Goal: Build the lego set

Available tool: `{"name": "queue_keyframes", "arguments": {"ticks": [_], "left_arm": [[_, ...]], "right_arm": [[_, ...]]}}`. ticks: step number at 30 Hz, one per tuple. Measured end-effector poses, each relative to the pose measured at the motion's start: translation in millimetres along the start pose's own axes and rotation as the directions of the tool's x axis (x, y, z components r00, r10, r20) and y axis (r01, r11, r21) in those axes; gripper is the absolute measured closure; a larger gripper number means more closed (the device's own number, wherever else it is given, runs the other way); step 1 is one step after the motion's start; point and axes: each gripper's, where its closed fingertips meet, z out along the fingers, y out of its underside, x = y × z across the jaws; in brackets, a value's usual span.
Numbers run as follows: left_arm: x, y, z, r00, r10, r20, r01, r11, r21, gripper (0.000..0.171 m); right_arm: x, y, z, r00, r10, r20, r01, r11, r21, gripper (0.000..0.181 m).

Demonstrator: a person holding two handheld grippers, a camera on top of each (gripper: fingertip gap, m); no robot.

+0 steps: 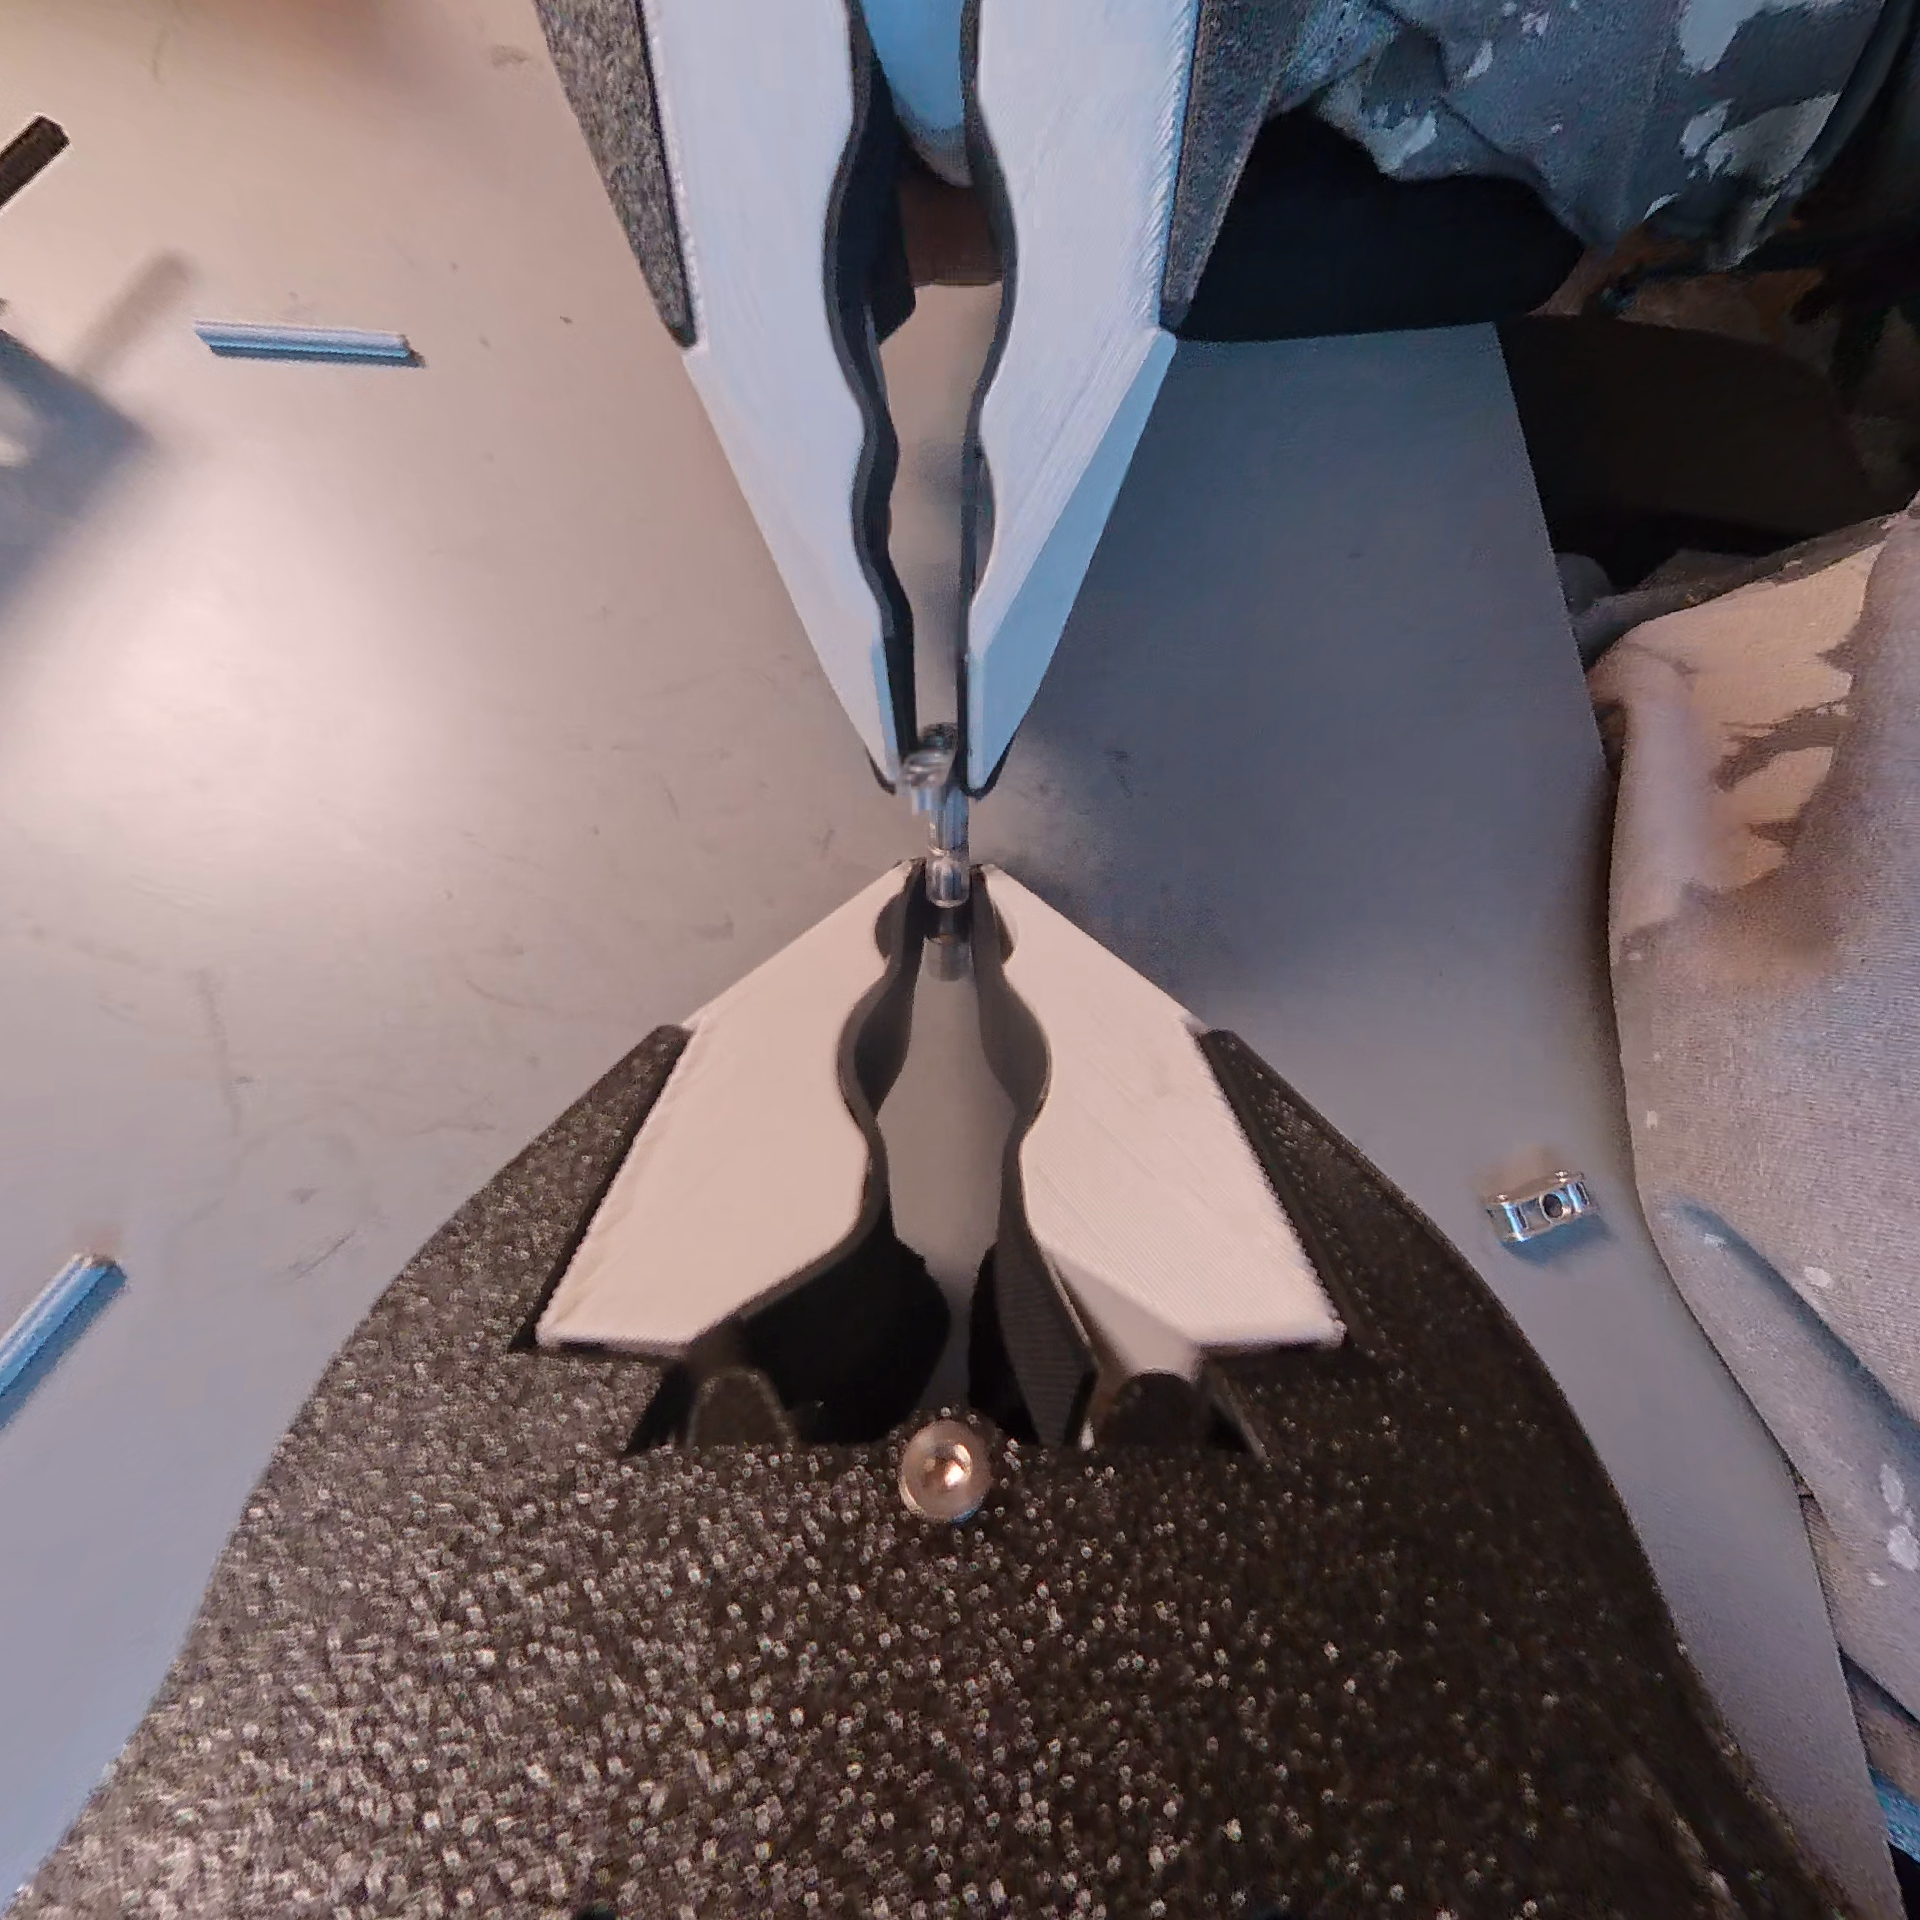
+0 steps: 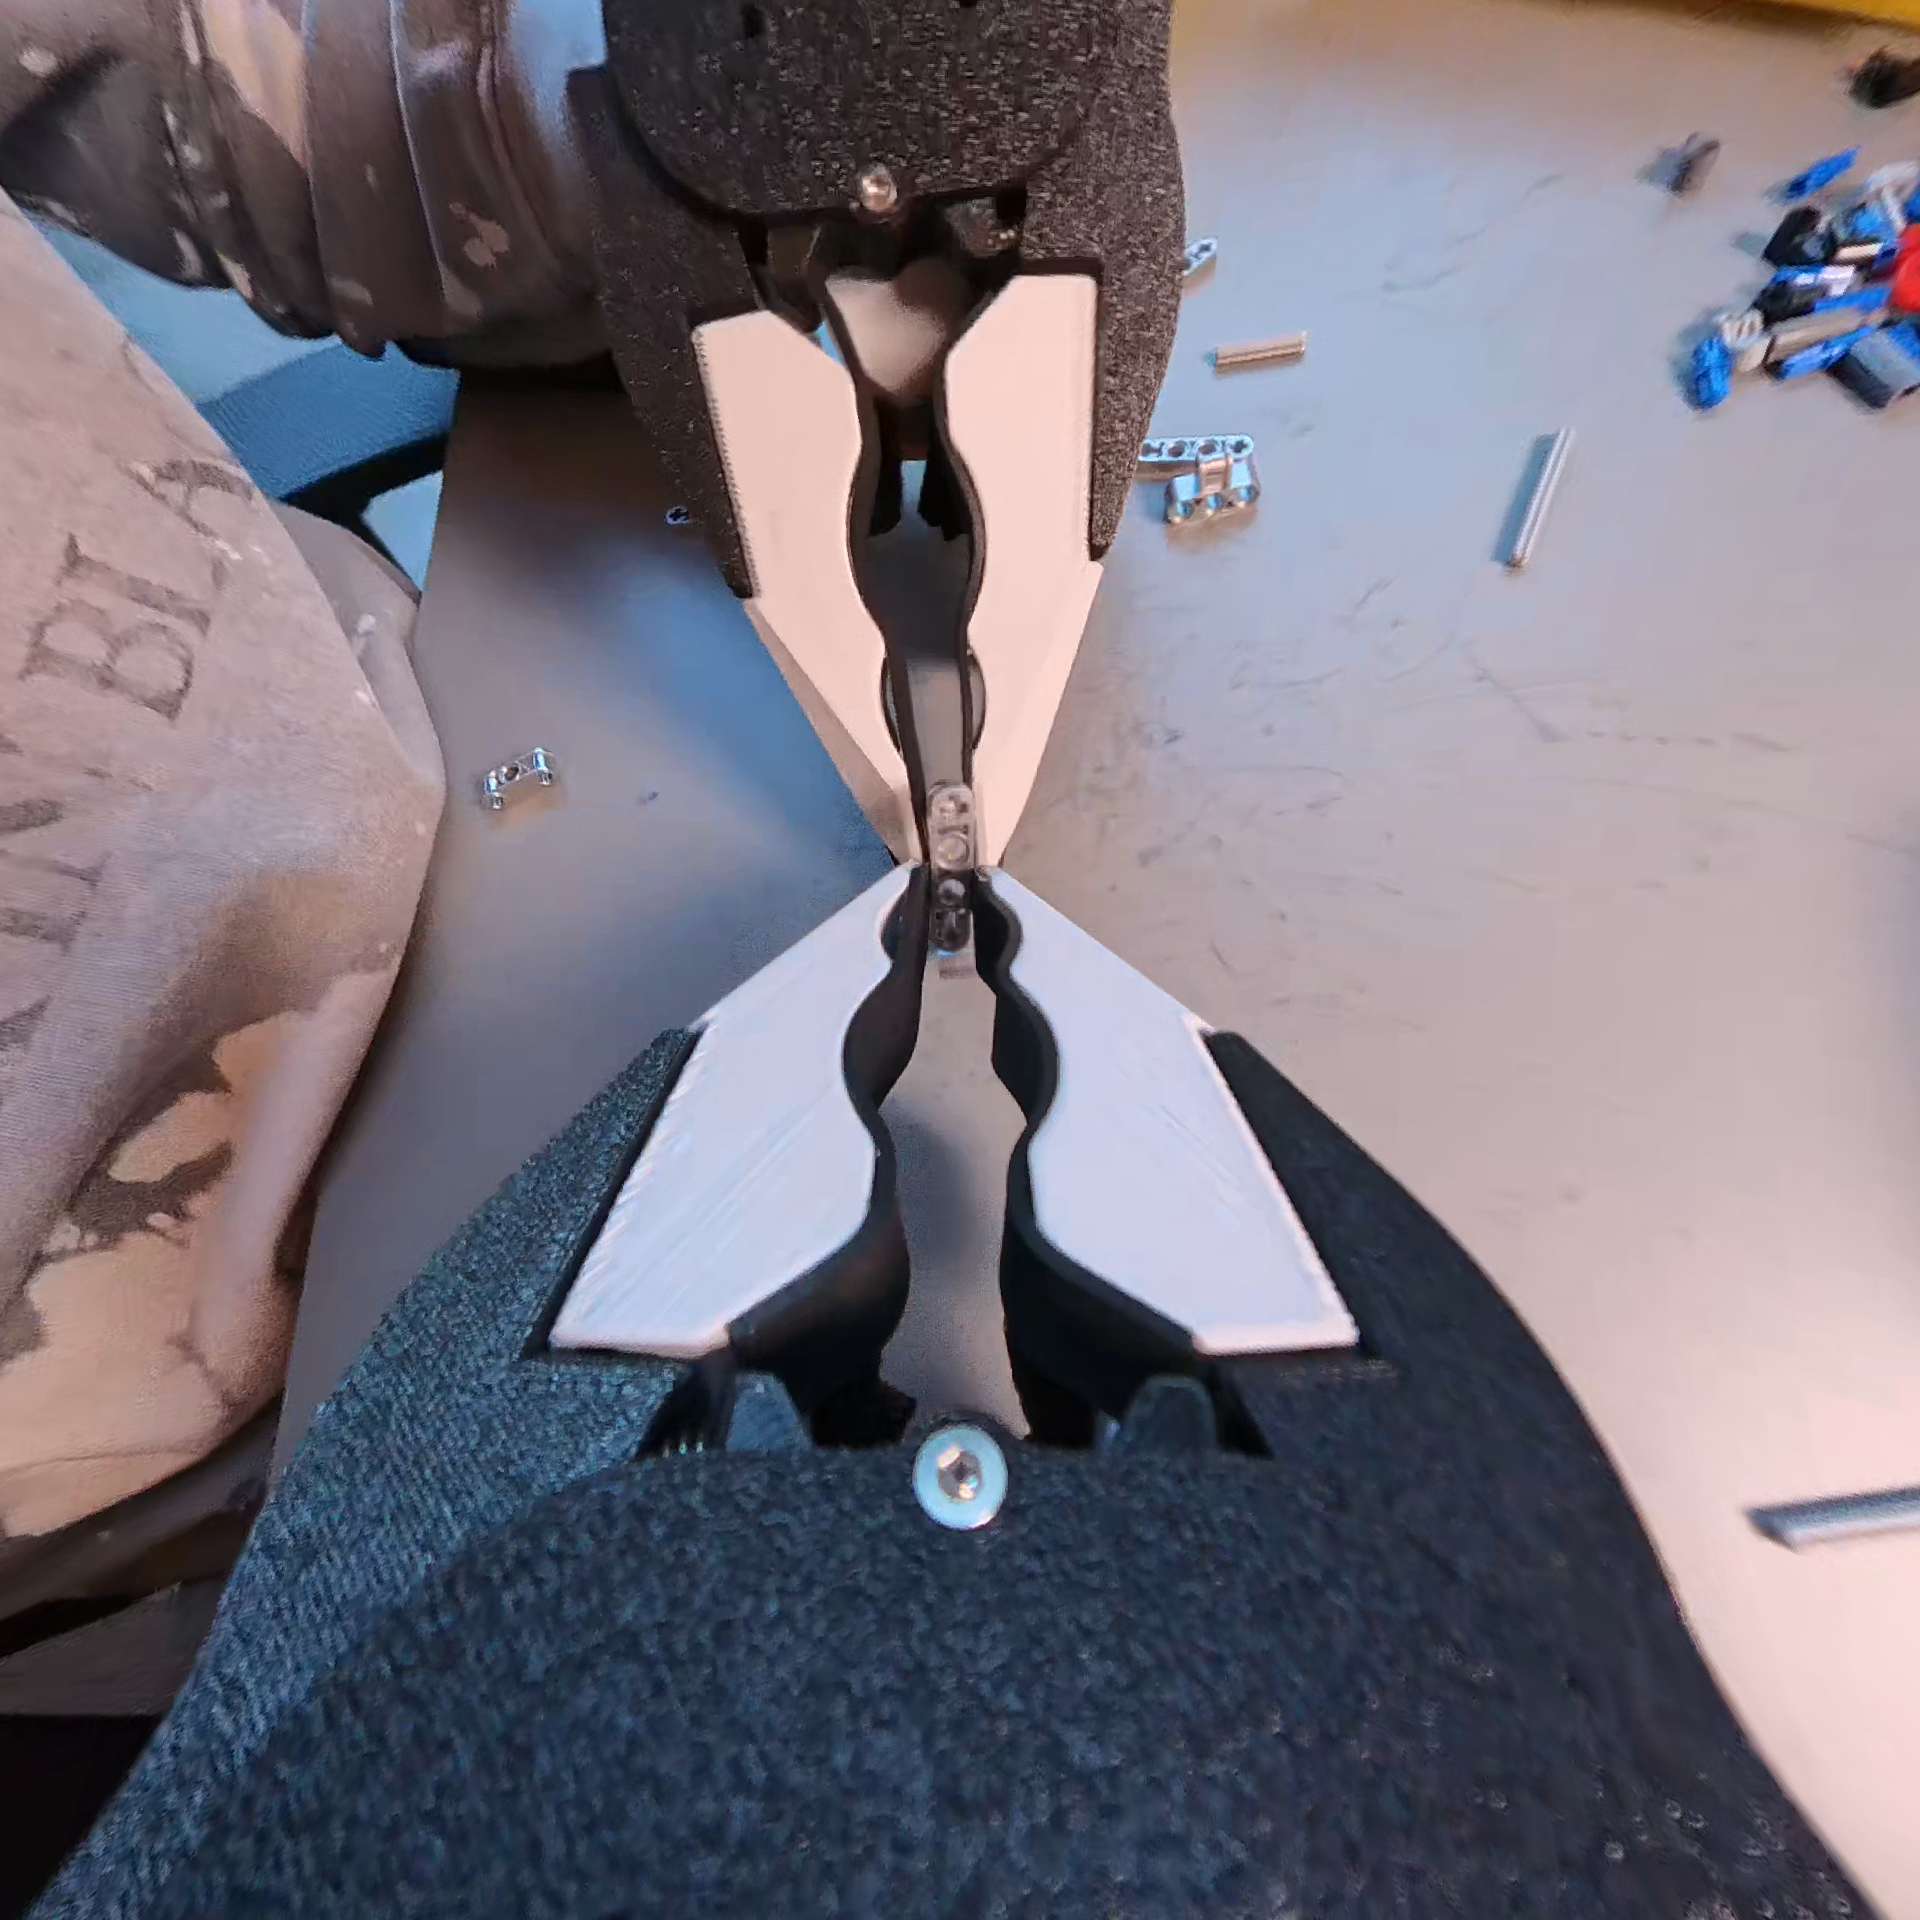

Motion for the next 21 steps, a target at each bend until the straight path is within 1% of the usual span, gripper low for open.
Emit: {"name": "queue_keyframes", "arguments": {"ticks": [2, 5, 8, 13, 15, 17, 21], "left_arm": [[-1, 0, 0, 1.0, -0.019, -0.014, 0.019, 1.0, 0.007, 0.166], [-5, -1, -1, 0.995, -0.09, -0.041, 0.092, 0.995, 0.04, 0.166], [-7, 0, -4, 0.989, -0.132, -0.063, 0.136, 0.989, 0.066, 0.166], [-6, 3, -5, 0.994, -0.104, -0.044, 0.107, 0.991, 0.08, 0.166], [-4, 5, -5, 0.996, -0.087, -0.034, 0.089, 0.992, 0.084, 0.166], [-3, 9, -3, 0.999, -0.047, -0.01, 0.047, 0.997, 0.061, 0.166], [-2, 15, -1, 1.0, 0.002, 0.023, -0.003, 1.0, 0.031, 0.165]], "right_arm": [[3, 2, 2, 0.998, 0.064, 0.029, -0.064, 0.998, 0.01, 0.176], [6, 5, 4, 0.988, 0.145, 0.054, -0.147, 0.989, 0.022, 0.176], [8, 5, 6, 0.985, 0.163, 0.05, -0.165, 0.985, 0.04, 0.176], [6, 2, 10, 0.998, 0.065, -0.004, -0.065, 0.997, 0.043, 0.176], [6, 4, 14, 0.999, 0.013, -0.04, -0.012, 1.0, 0.014, 0.176], [3, 8, 20, 0.997, -0.04, -0.069, 0.039, 0.999, -0.02, 0.176], [1, 7, 23, 0.984, -0.127, -0.125, 0.123, 0.992, -0.032, 0.176]]}}
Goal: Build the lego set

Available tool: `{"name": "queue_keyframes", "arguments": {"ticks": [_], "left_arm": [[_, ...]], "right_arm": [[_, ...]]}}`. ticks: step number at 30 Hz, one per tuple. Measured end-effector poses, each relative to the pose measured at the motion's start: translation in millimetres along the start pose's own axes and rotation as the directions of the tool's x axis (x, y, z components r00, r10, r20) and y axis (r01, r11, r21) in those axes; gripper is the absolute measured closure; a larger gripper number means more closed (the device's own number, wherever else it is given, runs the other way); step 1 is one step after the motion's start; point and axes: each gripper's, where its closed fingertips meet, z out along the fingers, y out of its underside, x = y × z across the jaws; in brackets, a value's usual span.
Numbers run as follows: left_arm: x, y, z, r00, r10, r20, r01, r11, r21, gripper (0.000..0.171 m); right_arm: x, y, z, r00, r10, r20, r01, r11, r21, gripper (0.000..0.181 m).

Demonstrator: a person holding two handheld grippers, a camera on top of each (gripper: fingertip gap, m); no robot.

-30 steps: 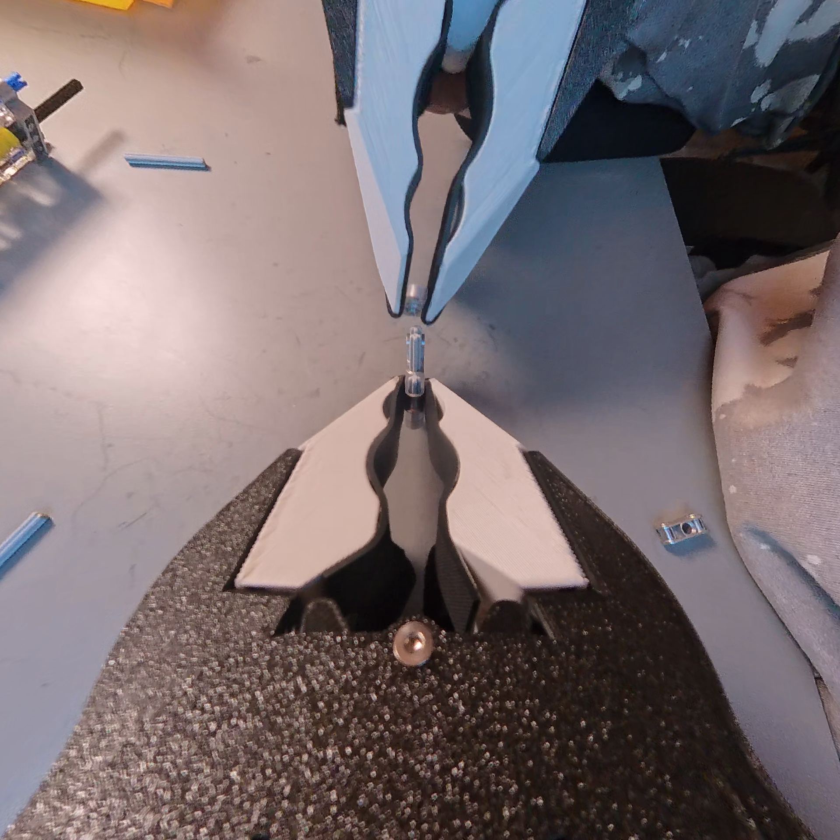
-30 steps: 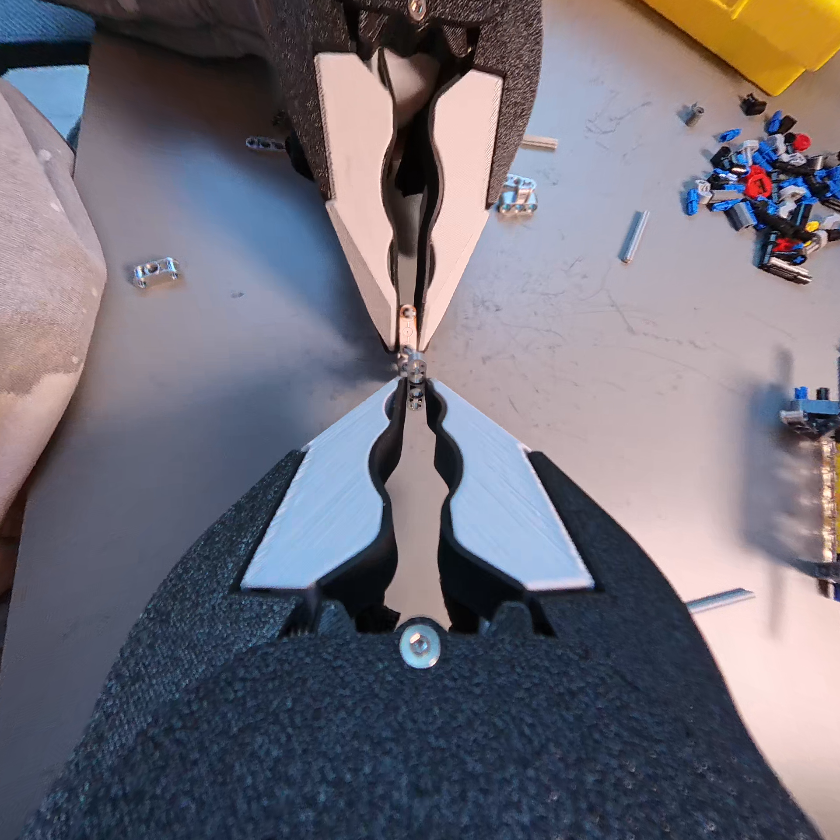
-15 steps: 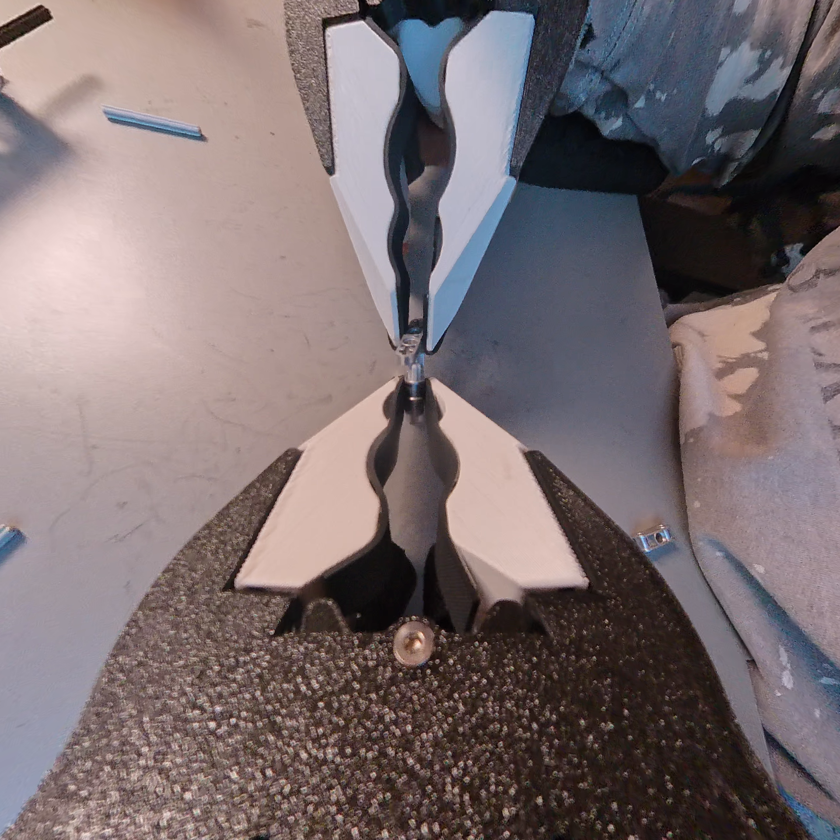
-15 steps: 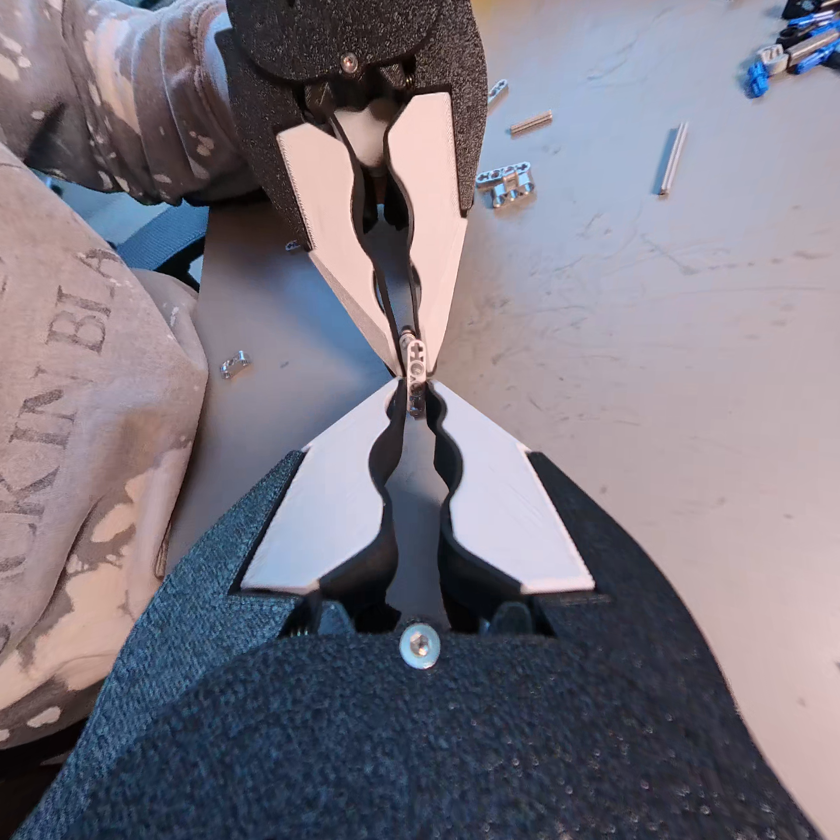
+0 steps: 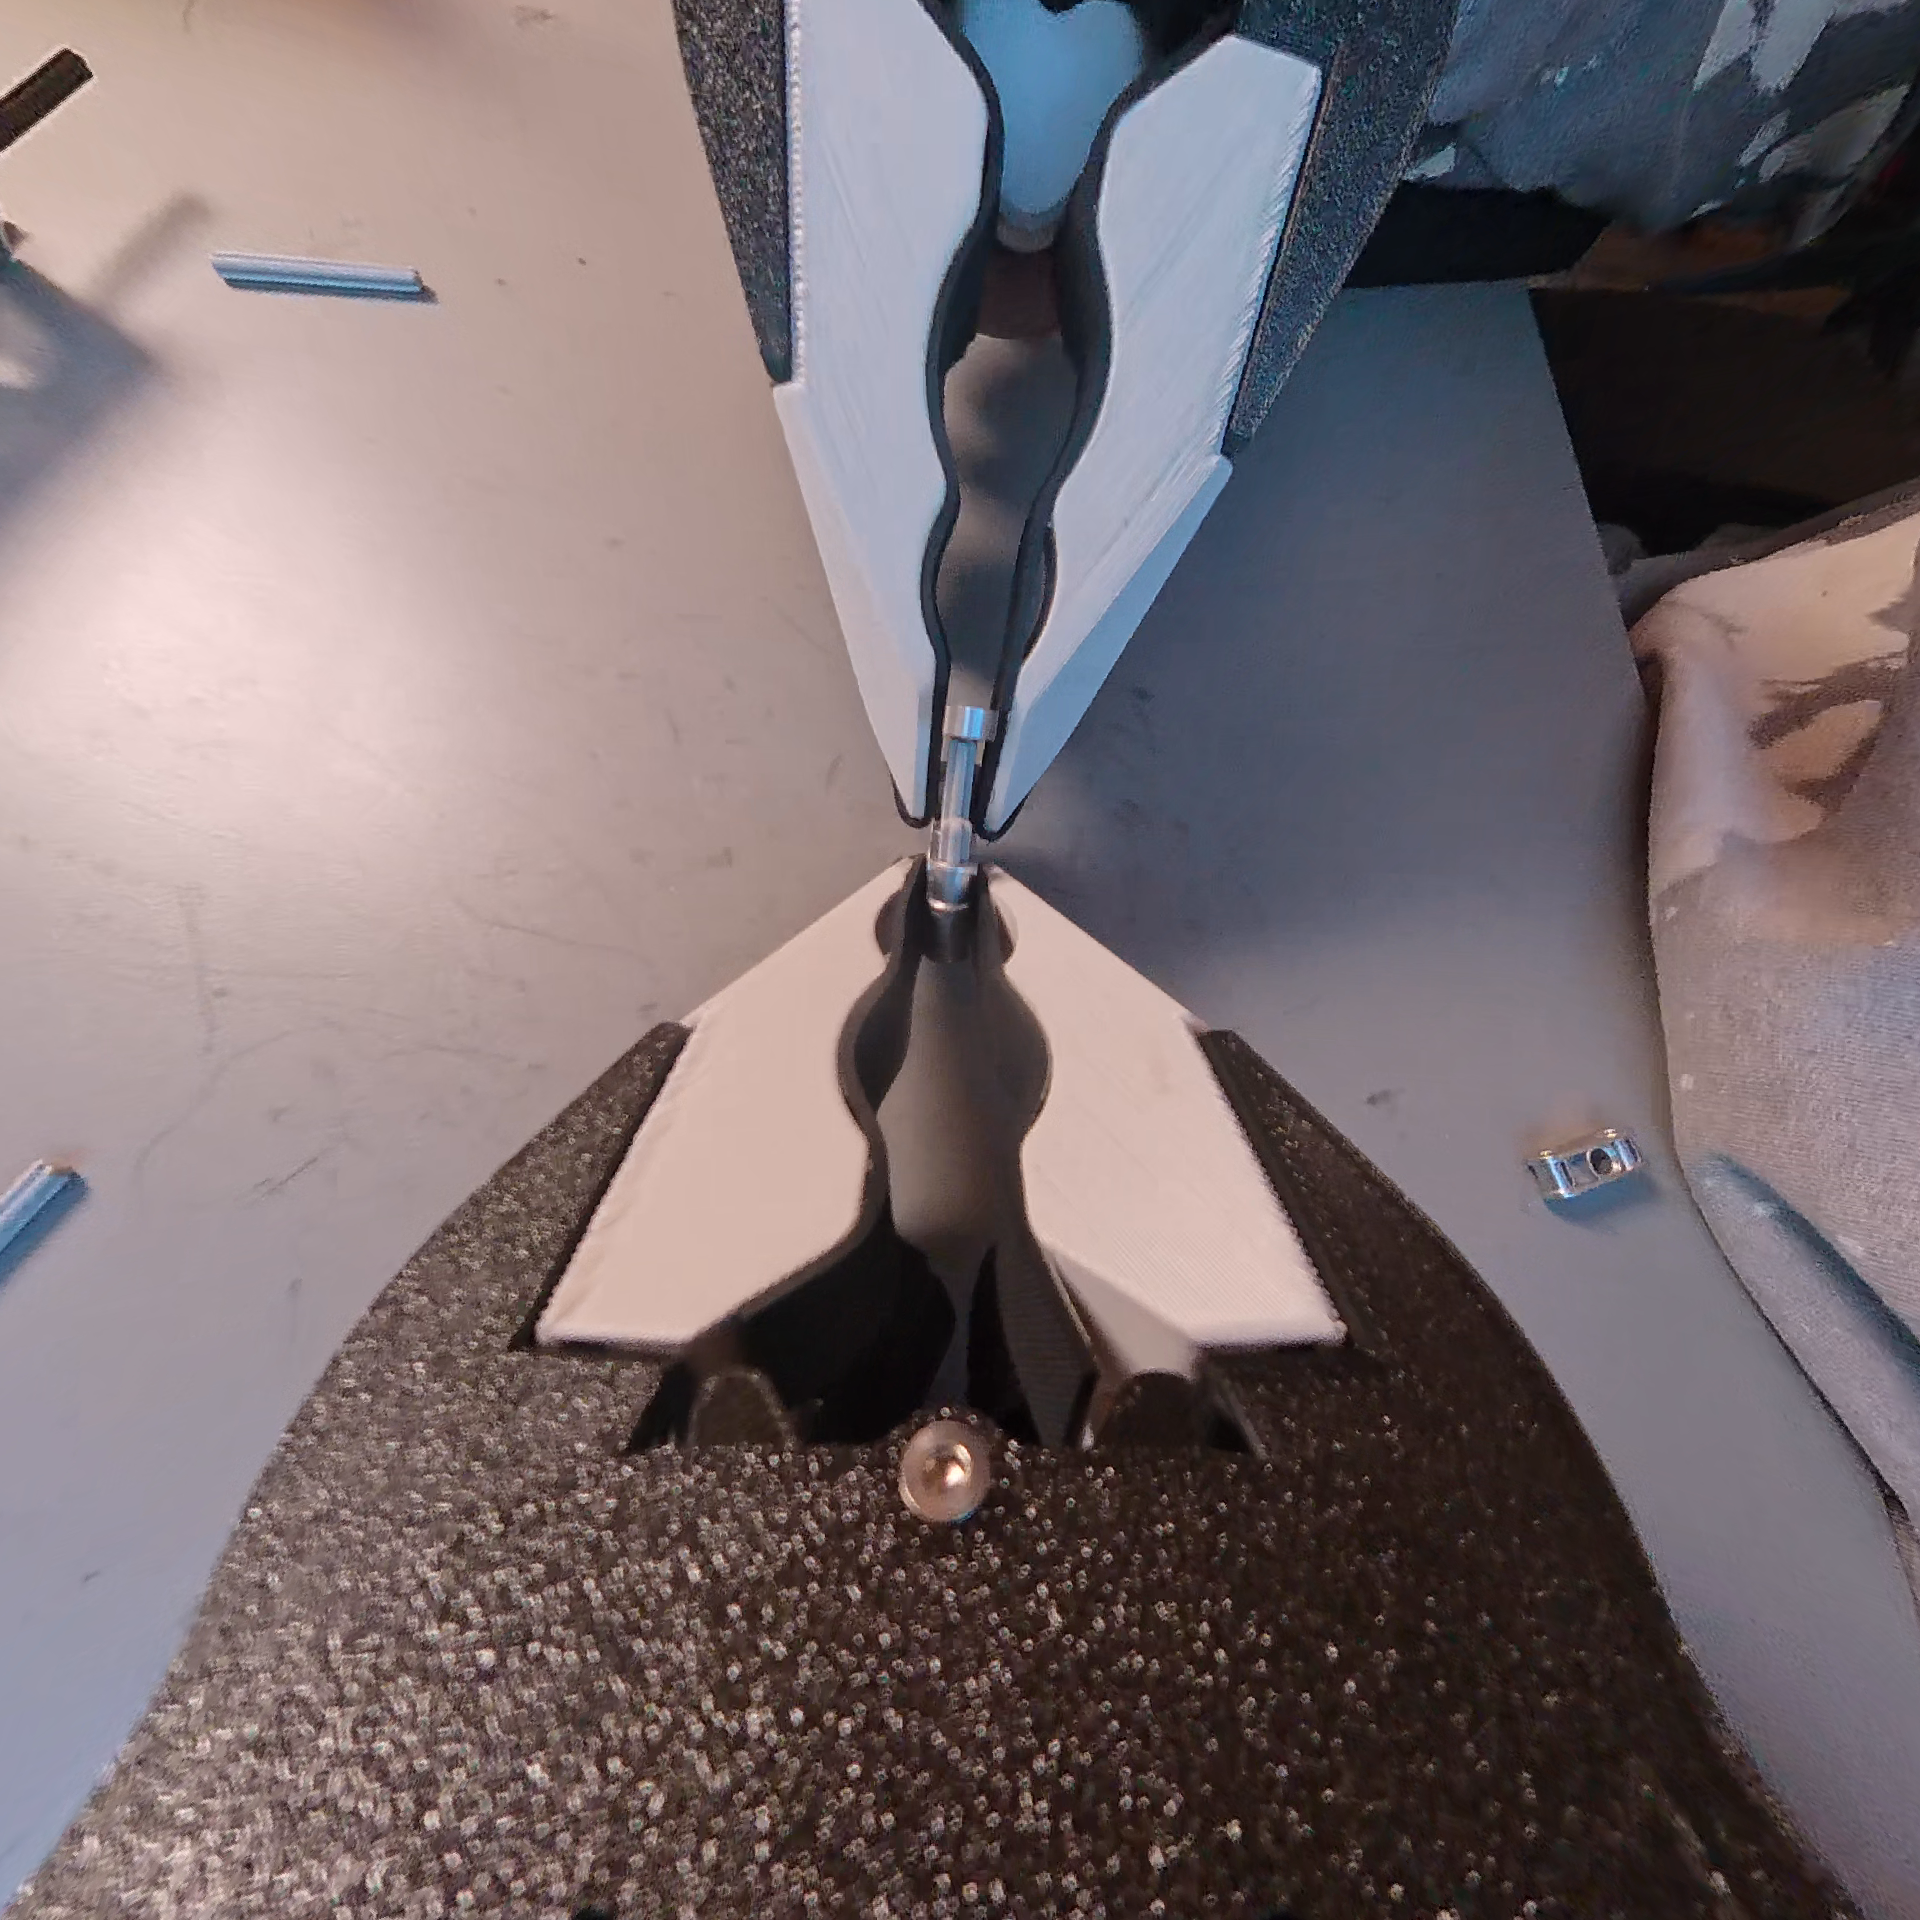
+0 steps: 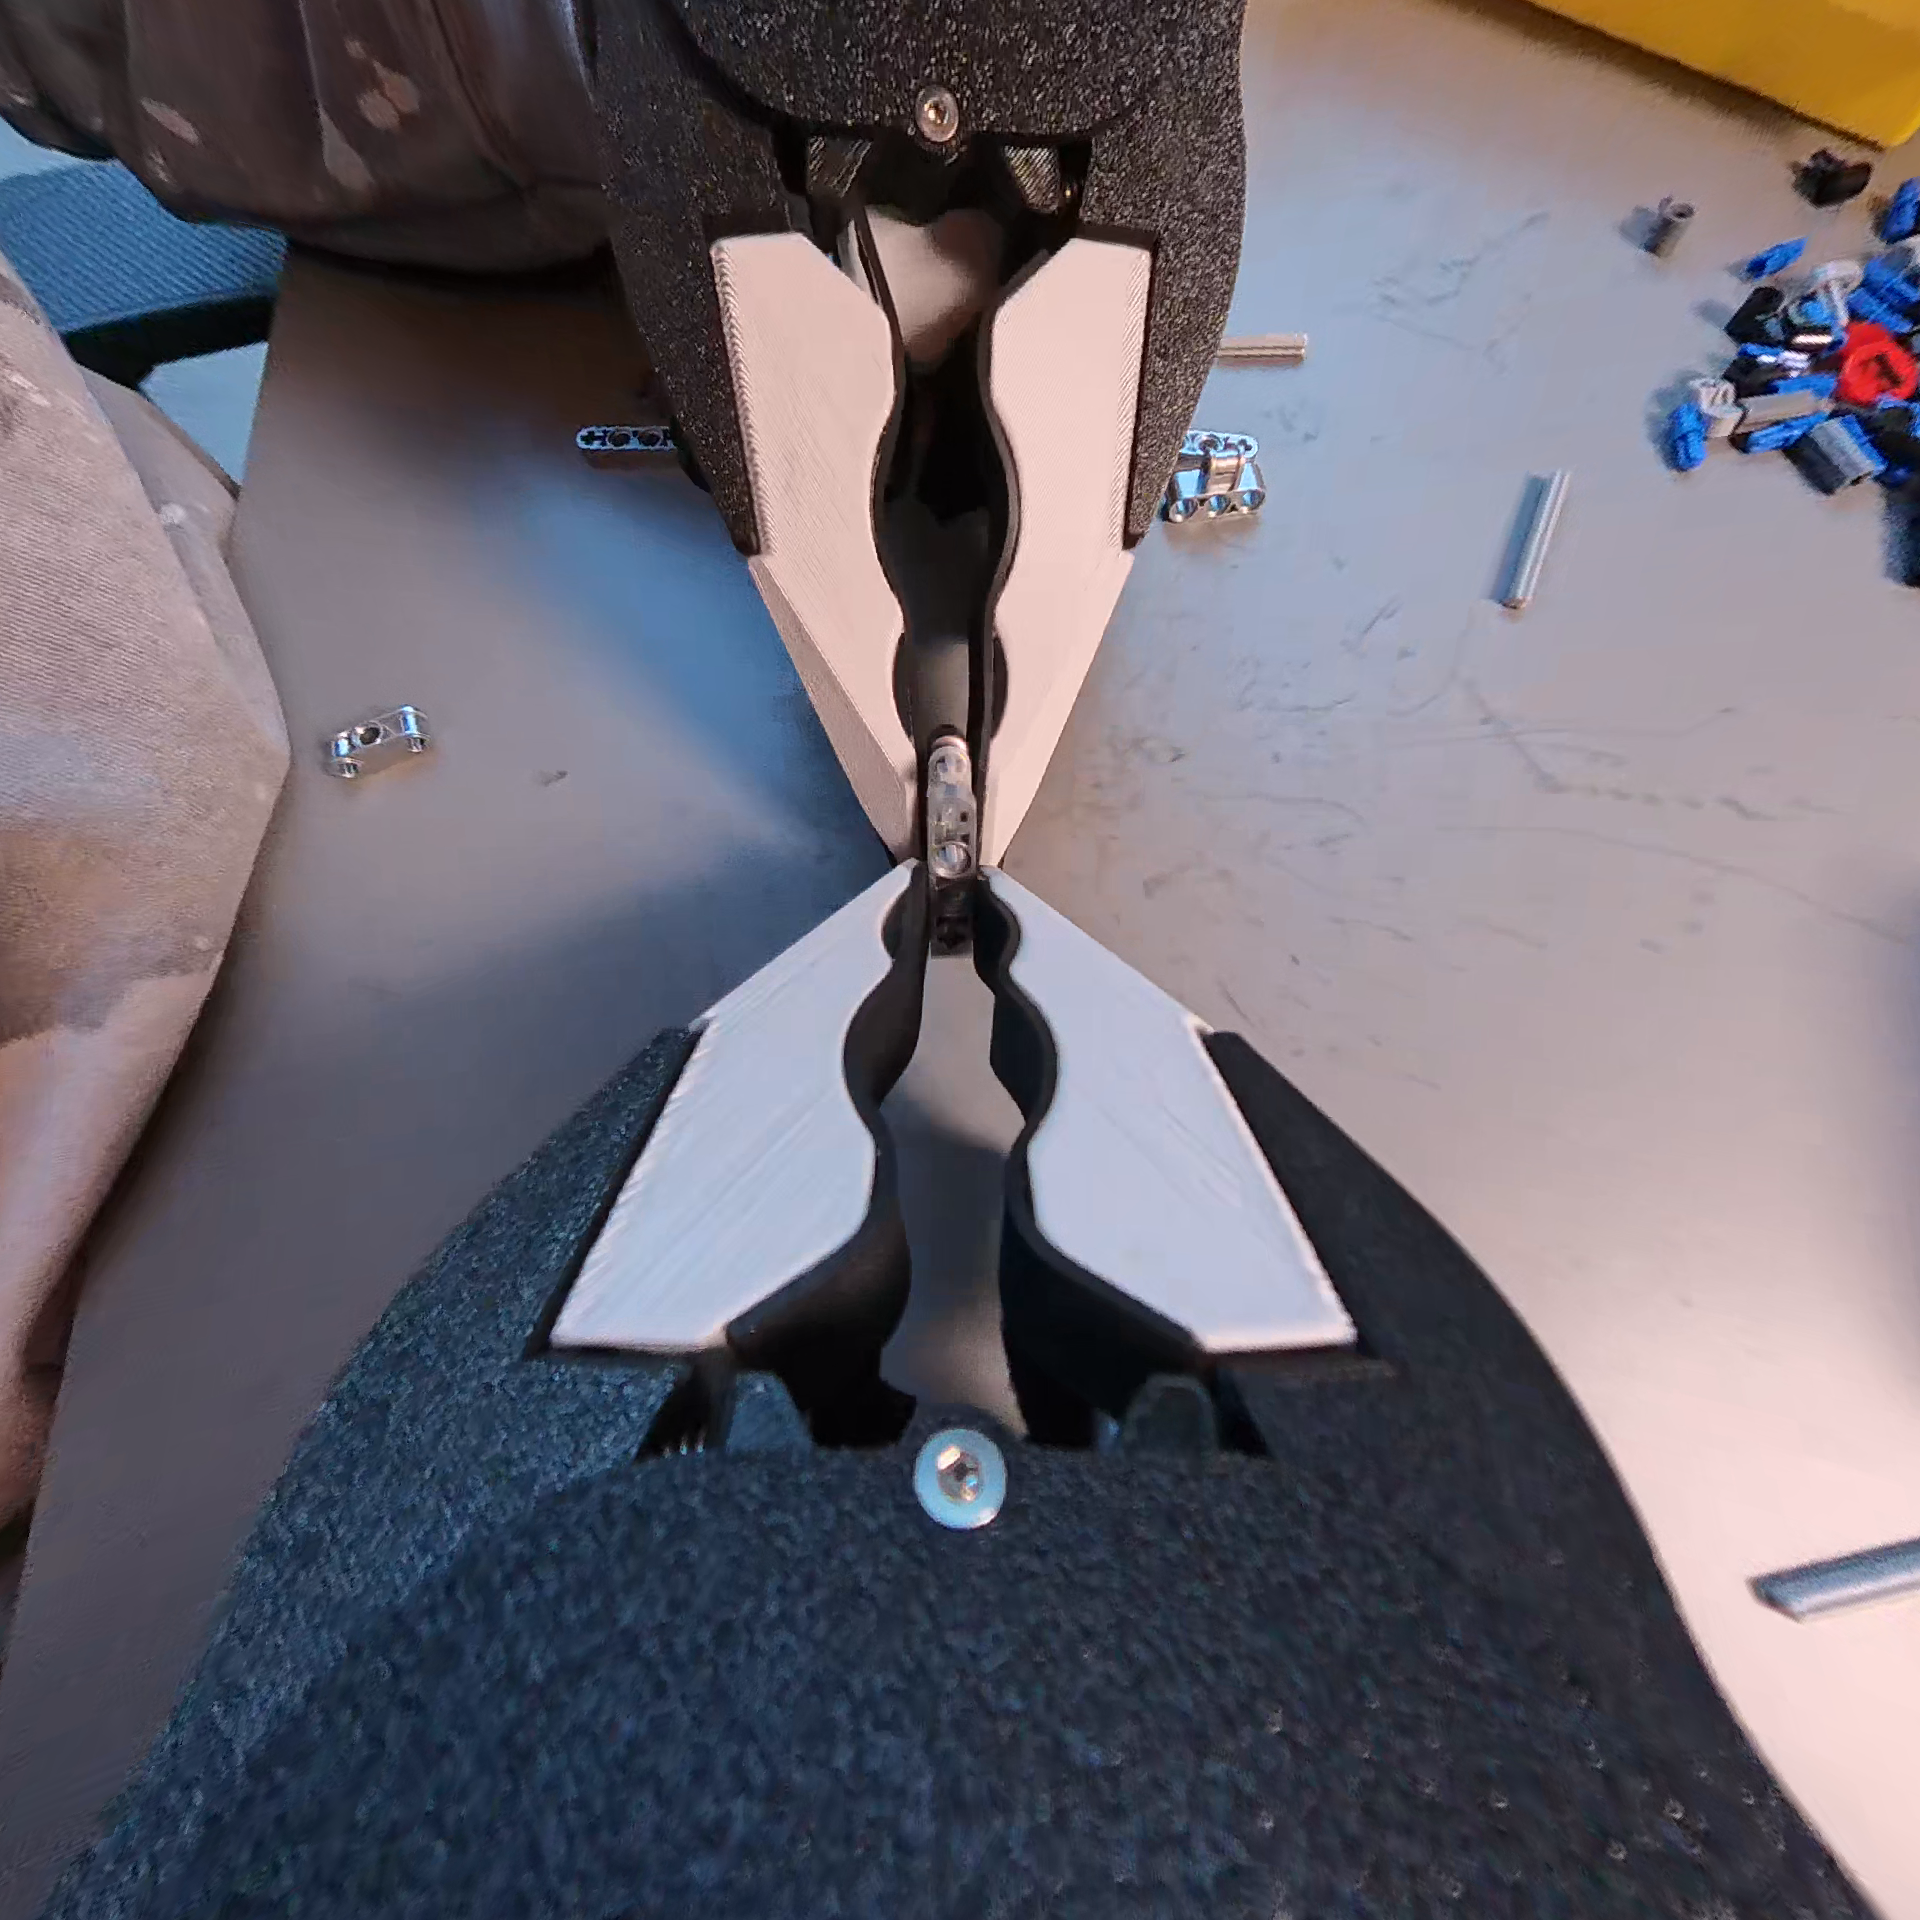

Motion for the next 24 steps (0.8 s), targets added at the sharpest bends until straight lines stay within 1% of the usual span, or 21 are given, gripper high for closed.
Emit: {"name": "queue_keyframes", "arguments": {"ticks": [5, 7, 11, 15, 19, 22, 24], "left_arm": [[1, 3, 0, 1.0, 0.018, 0.009, -0.018, 1.0, -0.01, 0.165], [1, 5, -2, 1.0, 0.013, 0.001, -0.013, 1.0, -0.015, 0.162], [6, -6, -17, 0.999, 0.025, -0.032, -0.022, 0.997, 0.074, 0.16], [9, -21, -29, 0.998, 0.059, -0.025, -0.054, 0.985, 0.166, 0.16], [6, -22, -28, 0.997, 0.073, 0.007, -0.073, 0.983, 0.167, 0.161], [7, -24, -28, 0.998, 0.068, 0.002, -0.067, 0.981, 0.181, 0.161], [8, -23, -28, 0.997, 0.078, 0.002, -0.077, 0.982, 0.173, 0.165]], "right_arm": [[-2, -2, 3, 0.999, -0.023, -0.026, 0.022, 1.0, -0.018, 0.176], [-2, -2, 4, 0.999, -0.037, -0.031, 0.035, 0.999, -0.041, 0.176], [-3, -4, 7, 0.999, -0.048, -0.025, 0.047, 0.997, -0.057, 0.176], [-2, -5, 9, 0.999, -0.045, -0.018, 0.044, 0.997, -0.063, 0.176], [-2, -7, 11, 0.998, -0.058, -0.015, 0.056, 0.995, -0.076, 0.176], [-3, -9, 14, 0.997, -0.076, -0.013, 0.075, 0.993, -0.091, 0.176], [-3, -7, 17, 0.995, -0.095, -0.016, 0.092, 0.989, -0.118, 0.176]]}}
